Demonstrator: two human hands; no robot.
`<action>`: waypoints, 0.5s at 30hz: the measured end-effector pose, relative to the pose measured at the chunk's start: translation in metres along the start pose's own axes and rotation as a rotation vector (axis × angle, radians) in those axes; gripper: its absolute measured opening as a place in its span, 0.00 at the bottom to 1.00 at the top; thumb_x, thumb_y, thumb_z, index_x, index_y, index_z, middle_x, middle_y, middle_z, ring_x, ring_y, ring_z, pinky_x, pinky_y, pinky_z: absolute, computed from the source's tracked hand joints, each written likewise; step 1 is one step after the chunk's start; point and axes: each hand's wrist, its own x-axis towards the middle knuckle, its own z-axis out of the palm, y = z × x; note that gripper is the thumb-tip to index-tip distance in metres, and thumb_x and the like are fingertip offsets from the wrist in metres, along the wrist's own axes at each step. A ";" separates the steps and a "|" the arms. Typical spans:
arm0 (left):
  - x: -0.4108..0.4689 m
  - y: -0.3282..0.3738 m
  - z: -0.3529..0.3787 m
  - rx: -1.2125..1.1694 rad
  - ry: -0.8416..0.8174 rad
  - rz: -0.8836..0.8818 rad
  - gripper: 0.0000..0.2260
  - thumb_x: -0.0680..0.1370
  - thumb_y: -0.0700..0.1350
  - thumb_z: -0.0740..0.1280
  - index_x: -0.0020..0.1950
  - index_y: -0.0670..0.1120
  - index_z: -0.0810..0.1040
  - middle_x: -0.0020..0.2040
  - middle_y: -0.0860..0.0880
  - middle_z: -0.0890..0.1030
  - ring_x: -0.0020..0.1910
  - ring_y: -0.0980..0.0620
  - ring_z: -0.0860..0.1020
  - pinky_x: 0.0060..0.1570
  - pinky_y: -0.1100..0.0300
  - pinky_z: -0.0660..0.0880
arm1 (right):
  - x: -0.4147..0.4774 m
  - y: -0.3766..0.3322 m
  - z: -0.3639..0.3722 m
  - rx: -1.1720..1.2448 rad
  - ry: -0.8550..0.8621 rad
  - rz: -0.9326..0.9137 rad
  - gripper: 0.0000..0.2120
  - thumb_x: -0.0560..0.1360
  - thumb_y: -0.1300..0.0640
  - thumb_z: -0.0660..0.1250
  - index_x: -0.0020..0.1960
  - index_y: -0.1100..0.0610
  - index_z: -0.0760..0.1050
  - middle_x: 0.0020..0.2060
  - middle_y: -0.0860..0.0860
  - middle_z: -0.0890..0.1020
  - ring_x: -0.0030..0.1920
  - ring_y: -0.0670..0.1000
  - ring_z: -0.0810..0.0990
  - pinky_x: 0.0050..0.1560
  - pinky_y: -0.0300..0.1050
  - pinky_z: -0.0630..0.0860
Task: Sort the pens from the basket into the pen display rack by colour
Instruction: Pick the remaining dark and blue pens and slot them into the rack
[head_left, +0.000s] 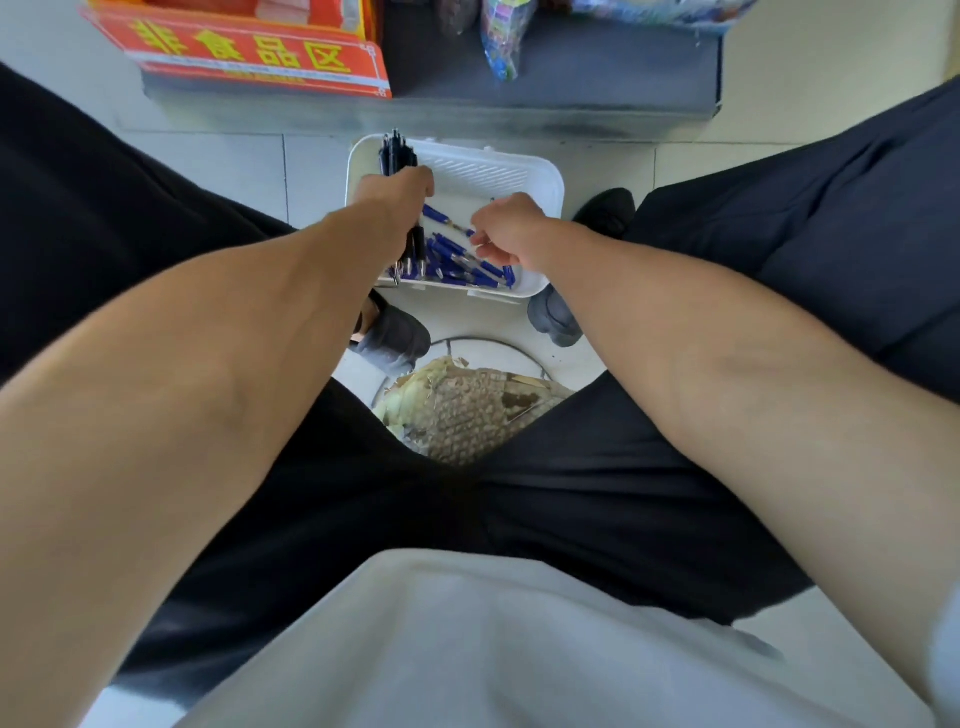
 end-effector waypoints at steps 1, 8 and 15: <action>-0.003 0.002 0.001 -0.011 -0.003 0.015 0.07 0.73 0.44 0.67 0.49 0.46 0.73 0.38 0.49 0.70 0.38 0.50 0.70 0.46 0.55 0.75 | -0.004 -0.002 -0.001 -0.021 -0.001 -0.027 0.06 0.82 0.61 0.61 0.53 0.60 0.76 0.41 0.52 0.82 0.31 0.47 0.78 0.30 0.36 0.75; -0.028 0.011 0.004 -0.077 -0.003 0.111 0.09 0.74 0.44 0.69 0.52 0.42 0.74 0.39 0.46 0.71 0.39 0.47 0.73 0.48 0.51 0.78 | -0.027 -0.019 -0.007 -0.088 -0.006 -0.190 0.10 0.81 0.62 0.60 0.57 0.63 0.78 0.45 0.55 0.83 0.41 0.52 0.81 0.45 0.45 0.79; -0.058 0.024 -0.005 -0.085 0.062 0.232 0.11 0.74 0.49 0.69 0.51 0.44 0.75 0.39 0.47 0.74 0.39 0.47 0.74 0.41 0.55 0.72 | -0.048 -0.033 -0.024 -0.041 0.044 -0.346 0.06 0.81 0.58 0.63 0.56 0.56 0.77 0.44 0.52 0.83 0.41 0.49 0.82 0.45 0.43 0.78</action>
